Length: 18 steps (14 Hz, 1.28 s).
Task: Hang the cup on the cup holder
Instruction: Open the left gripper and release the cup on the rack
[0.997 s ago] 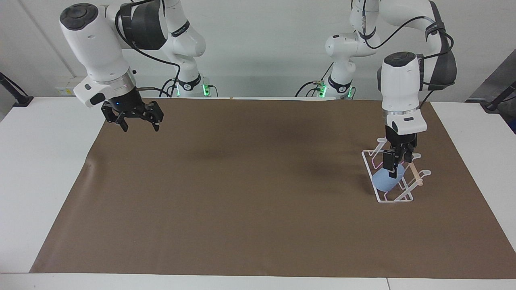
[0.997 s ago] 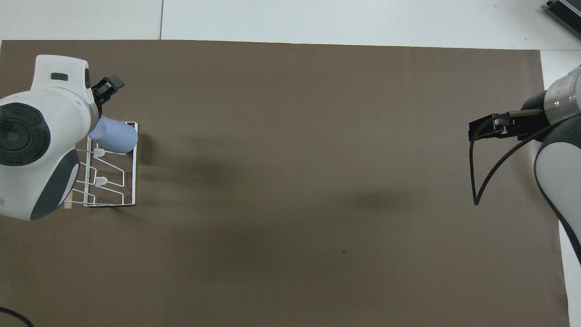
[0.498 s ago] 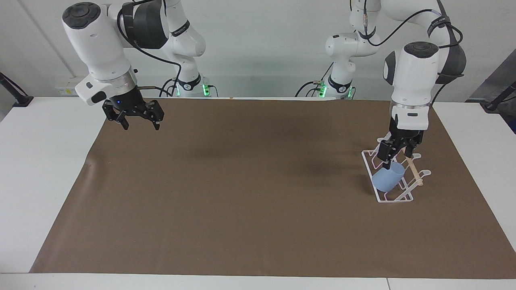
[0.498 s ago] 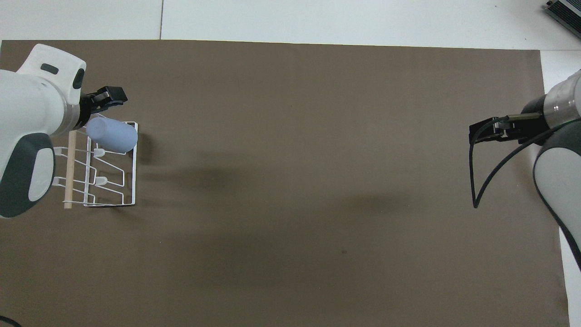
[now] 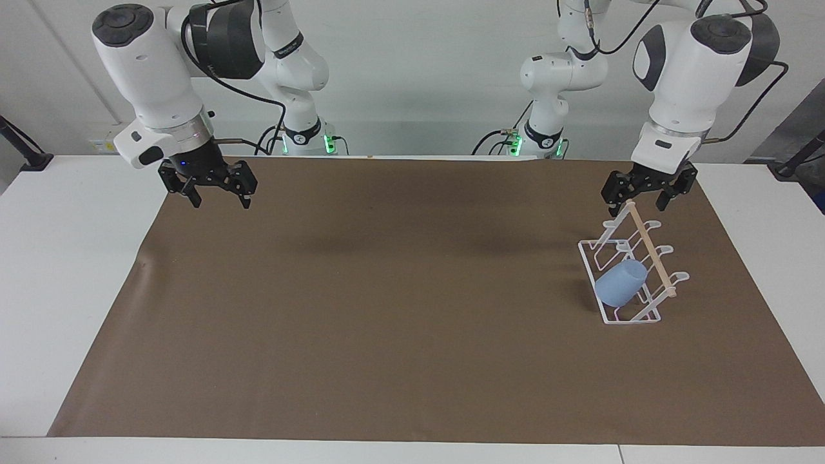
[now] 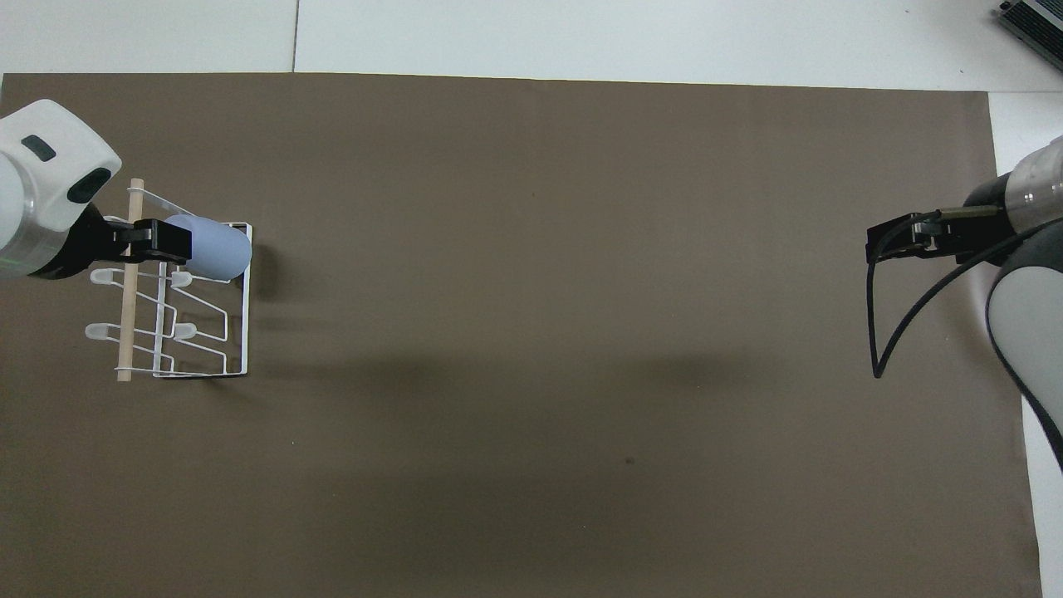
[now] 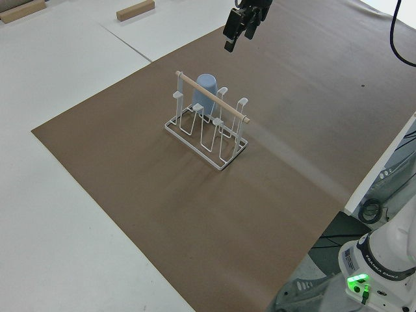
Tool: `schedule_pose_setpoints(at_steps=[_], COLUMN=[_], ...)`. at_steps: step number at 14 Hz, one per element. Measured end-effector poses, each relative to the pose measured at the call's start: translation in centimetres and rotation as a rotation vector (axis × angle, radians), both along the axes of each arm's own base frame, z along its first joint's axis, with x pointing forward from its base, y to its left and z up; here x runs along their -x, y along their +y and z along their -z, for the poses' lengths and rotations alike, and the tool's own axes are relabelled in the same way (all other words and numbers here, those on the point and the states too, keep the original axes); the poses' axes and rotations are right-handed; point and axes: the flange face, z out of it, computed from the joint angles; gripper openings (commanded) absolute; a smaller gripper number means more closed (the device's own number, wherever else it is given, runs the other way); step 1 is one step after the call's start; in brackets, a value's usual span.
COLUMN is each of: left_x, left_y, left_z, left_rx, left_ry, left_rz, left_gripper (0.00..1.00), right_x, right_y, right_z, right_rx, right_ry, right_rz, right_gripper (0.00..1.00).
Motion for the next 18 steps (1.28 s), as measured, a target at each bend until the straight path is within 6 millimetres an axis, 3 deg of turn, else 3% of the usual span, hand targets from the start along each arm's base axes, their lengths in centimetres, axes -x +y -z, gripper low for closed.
schedule_pose_setpoints(at_steps=[18], left_x=[0.9], left_y=[0.2], left_z=[-2.7], left_rx=[0.053], left_ry=[0.047], left_rz=[0.086], left_gripper=[1.0], right_x=[0.2], right_y=[-0.5], right_z=[0.4], right_rx=[0.002], right_ry=[0.009], right_rz=[0.028], right_gripper=[1.0])
